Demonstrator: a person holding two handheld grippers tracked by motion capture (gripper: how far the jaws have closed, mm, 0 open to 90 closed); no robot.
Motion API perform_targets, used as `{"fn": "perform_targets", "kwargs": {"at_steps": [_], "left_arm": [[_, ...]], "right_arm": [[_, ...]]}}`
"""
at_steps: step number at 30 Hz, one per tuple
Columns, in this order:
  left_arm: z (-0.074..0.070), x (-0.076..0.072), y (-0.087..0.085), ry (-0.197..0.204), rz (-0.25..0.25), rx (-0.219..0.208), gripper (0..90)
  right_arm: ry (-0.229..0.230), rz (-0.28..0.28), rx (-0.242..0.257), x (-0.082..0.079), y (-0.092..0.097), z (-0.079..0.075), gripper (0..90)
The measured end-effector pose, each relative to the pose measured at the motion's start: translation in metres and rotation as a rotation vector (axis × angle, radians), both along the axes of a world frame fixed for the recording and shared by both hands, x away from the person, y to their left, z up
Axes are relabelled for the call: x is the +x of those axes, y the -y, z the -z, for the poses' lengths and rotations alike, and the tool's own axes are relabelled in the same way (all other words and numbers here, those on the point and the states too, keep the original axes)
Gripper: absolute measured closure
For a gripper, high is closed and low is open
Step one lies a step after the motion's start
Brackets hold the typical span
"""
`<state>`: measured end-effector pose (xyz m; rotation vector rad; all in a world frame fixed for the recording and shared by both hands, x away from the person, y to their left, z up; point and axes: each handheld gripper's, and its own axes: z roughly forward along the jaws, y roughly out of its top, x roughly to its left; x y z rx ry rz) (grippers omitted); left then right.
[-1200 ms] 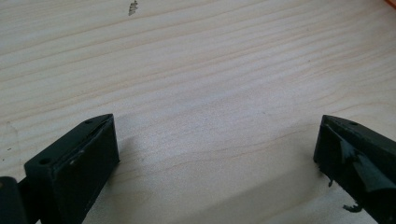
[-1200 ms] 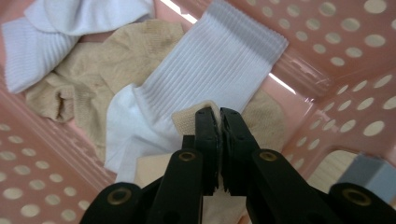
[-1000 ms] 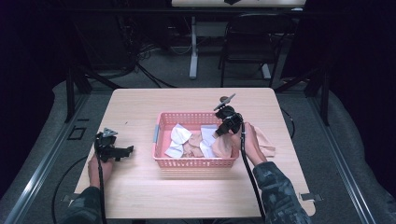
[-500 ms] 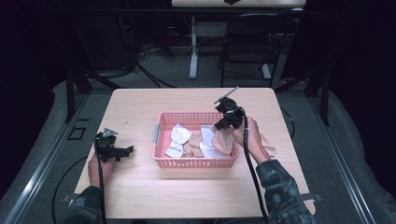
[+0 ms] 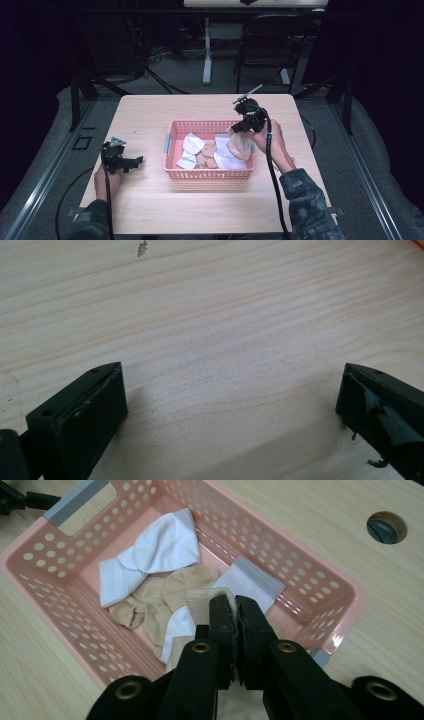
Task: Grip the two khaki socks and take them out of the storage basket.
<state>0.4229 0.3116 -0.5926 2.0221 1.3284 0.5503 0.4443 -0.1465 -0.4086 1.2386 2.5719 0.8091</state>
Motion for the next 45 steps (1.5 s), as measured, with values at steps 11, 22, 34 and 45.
{"fn": "perform_targets", "kwargs": {"at_steps": [11,22,34,45], "left_arm": [[0.0,0.0,0.0,0.0,0.0,0.001,0.0],[0.0,0.0,0.0,0.0,0.0,0.0,0.0],[0.0,0.0,0.0,-0.002,0.0,0.001,0.0],[0.0,0.0,0.0,0.0,0.0,0.001,0.0]], "right_arm": [[0.041,0.019,0.031,-0.009,0.017,-0.022,86.4],[0.073,0.037,0.024,-0.018,0.034,-0.038,86.4],[0.104,0.086,0.023,-0.026,0.067,-0.048,86.4],[0.109,0.155,0.045,-0.026,0.099,-0.04,86.4]]}}
